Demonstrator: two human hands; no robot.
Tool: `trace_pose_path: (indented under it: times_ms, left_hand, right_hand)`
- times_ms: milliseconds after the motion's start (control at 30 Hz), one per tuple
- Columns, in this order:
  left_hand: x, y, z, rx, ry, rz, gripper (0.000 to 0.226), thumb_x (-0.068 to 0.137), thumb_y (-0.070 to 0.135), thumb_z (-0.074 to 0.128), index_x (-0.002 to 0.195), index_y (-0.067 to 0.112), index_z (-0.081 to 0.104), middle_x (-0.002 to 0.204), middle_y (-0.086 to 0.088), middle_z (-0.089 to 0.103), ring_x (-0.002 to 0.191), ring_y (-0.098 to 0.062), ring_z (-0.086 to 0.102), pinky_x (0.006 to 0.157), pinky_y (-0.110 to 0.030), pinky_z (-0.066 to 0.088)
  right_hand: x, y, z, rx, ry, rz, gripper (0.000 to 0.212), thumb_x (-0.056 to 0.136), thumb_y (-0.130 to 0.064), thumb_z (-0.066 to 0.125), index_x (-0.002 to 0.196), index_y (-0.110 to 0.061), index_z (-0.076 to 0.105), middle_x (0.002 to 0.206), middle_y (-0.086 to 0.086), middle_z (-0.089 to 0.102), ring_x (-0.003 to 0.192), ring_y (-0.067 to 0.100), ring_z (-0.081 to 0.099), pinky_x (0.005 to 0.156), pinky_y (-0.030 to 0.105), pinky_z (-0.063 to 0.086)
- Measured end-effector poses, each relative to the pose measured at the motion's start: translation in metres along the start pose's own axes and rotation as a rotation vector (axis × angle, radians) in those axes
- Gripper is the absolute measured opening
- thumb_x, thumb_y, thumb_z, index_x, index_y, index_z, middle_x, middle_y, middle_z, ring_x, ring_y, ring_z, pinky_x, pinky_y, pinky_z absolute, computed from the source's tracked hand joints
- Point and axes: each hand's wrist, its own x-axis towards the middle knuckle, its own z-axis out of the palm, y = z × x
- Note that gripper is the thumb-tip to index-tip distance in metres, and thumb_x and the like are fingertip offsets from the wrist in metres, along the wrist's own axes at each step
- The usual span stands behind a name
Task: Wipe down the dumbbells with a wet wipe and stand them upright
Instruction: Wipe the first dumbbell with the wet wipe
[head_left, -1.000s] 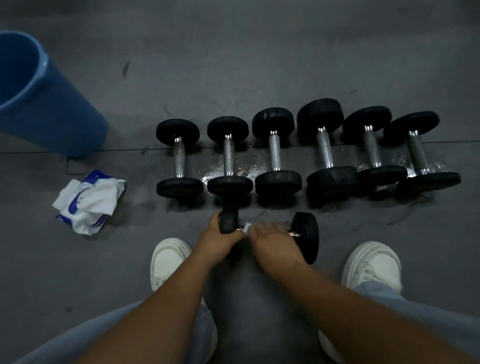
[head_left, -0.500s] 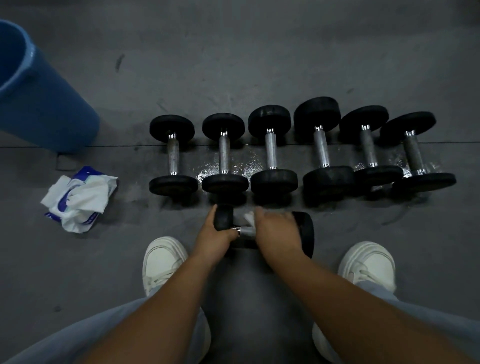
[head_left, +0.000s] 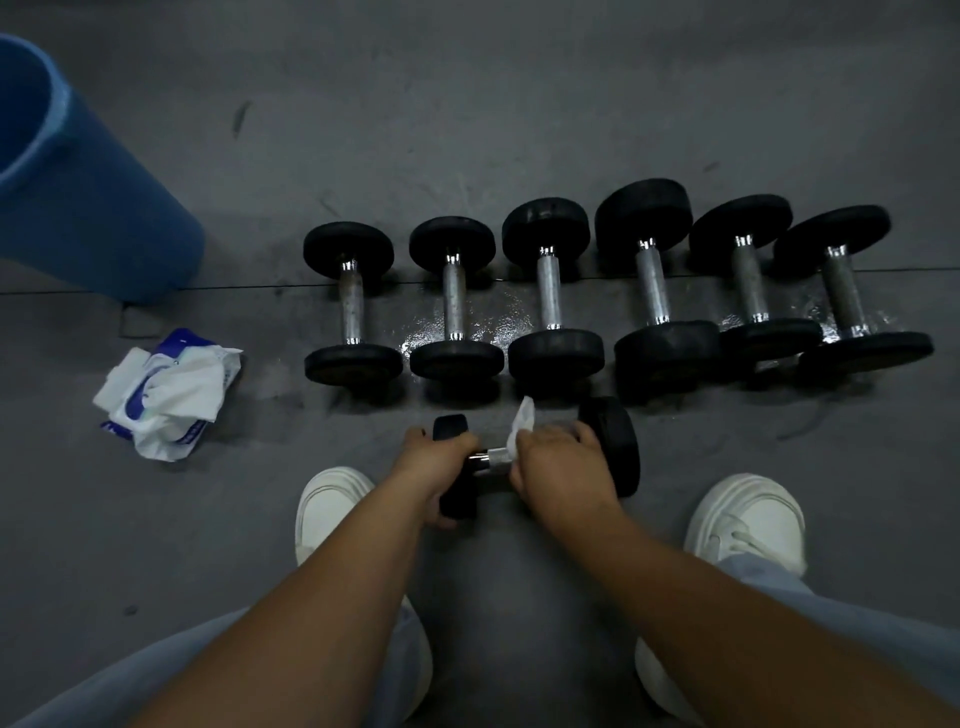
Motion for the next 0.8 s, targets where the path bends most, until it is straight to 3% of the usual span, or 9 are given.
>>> trace_pose_path:
  times_ms: [67, 133, 200, 267, 367, 433, 533, 667, 800]
  left_hand:
    - [0.001, -0.011, -0.004, 0.152, 0.046, 0.245, 0.096, 0.059, 0.042, 0.078, 0.142, 0.029, 0.03, 0.12, -0.005, 0.061, 0.104, -0.028, 0.063, 0.083, -0.046, 0.057]
    - [-0.002, -0.024, -0.007, 0.323, 0.001, 0.419, 0.111, 0.056, 0.033, 0.075, 0.149, 0.036, 0.016, 0.115, 0.0, 0.065, 0.103, -0.022, 0.065, 0.09, -0.038, 0.055]
    - [-0.005, -0.03, -0.01, 0.391, -0.019, 0.456, 0.112, 0.062, 0.022, 0.074, 0.151, 0.041, 0.009, 0.109, 0.002, 0.068, 0.097, -0.02, 0.067, 0.085, -0.034, 0.055]
    - [-0.003, -0.032, -0.01, 0.371, 0.022, 0.468, 0.112, 0.057, 0.029, 0.072, 0.148, 0.047, 0.009, 0.109, 0.001, 0.069, 0.096, -0.021, 0.068, 0.086, -0.038, 0.056]
    - [0.003, -0.036, -0.007, 0.298, 0.056, 0.427, 0.111, 0.049, 0.048, 0.069, 0.144, 0.054, 0.011, 0.115, 0.001, 0.068, 0.101, -0.025, 0.068, 0.088, -0.043, 0.056]
    - [0.0, -0.036, -0.006, 0.27, 0.055, 0.412, 0.108, 0.051, 0.05, 0.075, 0.142, 0.053, 0.018, 0.113, 0.002, 0.069, 0.102, -0.024, 0.067, 0.088, -0.043, 0.056]
    - [0.0, -0.037, -0.005, 0.274, 0.065, 0.396, 0.1, 0.053, 0.041, 0.073, 0.141, 0.049, 0.026, 0.109, 0.004, 0.069, 0.102, -0.022, 0.066, 0.092, -0.039, 0.054]
    - [-0.002, -0.033, -0.004, 0.274, 0.07, 0.369, 0.096, 0.052, 0.041, 0.071, 0.139, 0.05, 0.031, 0.109, 0.005, 0.069, 0.101, -0.02, 0.065, 0.092, -0.036, 0.053]
    - [0.002, -0.033, -0.003, 0.199, 0.055, 0.382, 0.095, 0.048, 0.036, 0.07, 0.136, 0.05, 0.037, 0.107, 0.006, 0.069, 0.1, -0.02, 0.066, 0.093, -0.038, 0.053]
  right_hand:
    - [-0.001, -0.006, -0.003, -0.003, -0.01, -0.098, 0.016, 0.075, -0.025, 0.064, 0.089, -0.019, 0.067, 0.082, 0.003, 0.069, 0.08, 0.024, 0.065, 0.078, 0.035, 0.046]
    - [0.0, -0.007, -0.001, -0.042, 0.037, -0.176, 0.012, 0.074, -0.023, 0.065, 0.085, -0.021, 0.069, 0.081, 0.002, 0.07, 0.078, 0.022, 0.066, 0.072, 0.032, 0.048]
    - [0.005, 0.004, -0.003, -0.038, 0.098, -0.06, 0.006, 0.07, -0.023, 0.073, 0.071, -0.02, 0.068, 0.067, 0.004, 0.067, 0.064, 0.023, 0.064, 0.066, 0.031, 0.048]
    - [0.008, 0.006, -0.009, -0.035, 0.098, 0.011, 0.011, 0.065, -0.02, 0.078, 0.063, -0.018, 0.067, 0.059, 0.004, 0.064, 0.057, 0.025, 0.062, 0.063, 0.031, 0.048]
    - [0.001, -0.01, -0.004, -0.09, 0.087, -0.192, 0.009, 0.063, -0.021, 0.074, 0.071, -0.017, 0.072, 0.067, 0.002, 0.067, 0.062, 0.021, 0.064, 0.058, 0.028, 0.048]
    - [0.0, -0.007, -0.009, -0.082, 0.097, -0.182, 0.009, 0.066, -0.024, 0.075, 0.072, -0.018, 0.072, 0.07, 0.002, 0.068, 0.066, 0.021, 0.065, 0.061, 0.029, 0.047]
    - [0.008, 0.005, -0.024, -0.091, 0.083, -0.06, 0.019, 0.085, -0.019, 0.052, 0.088, -0.015, 0.071, 0.087, 0.007, 0.07, 0.085, 0.028, 0.065, 0.076, 0.034, 0.043]
    - [-0.005, -0.013, -0.015, -0.079, 0.077, -0.357, 0.046, 0.087, -0.018, 0.027, 0.11, -0.015, 0.067, 0.111, 0.007, 0.065, 0.103, 0.029, 0.061, 0.08, 0.037, 0.044]
    - [0.004, 0.01, -0.02, -0.07, 0.101, -0.086, 0.028, 0.092, -0.018, 0.043, 0.108, -0.017, 0.066, 0.106, 0.005, 0.067, 0.104, 0.029, 0.056, 0.083, 0.037, 0.039]
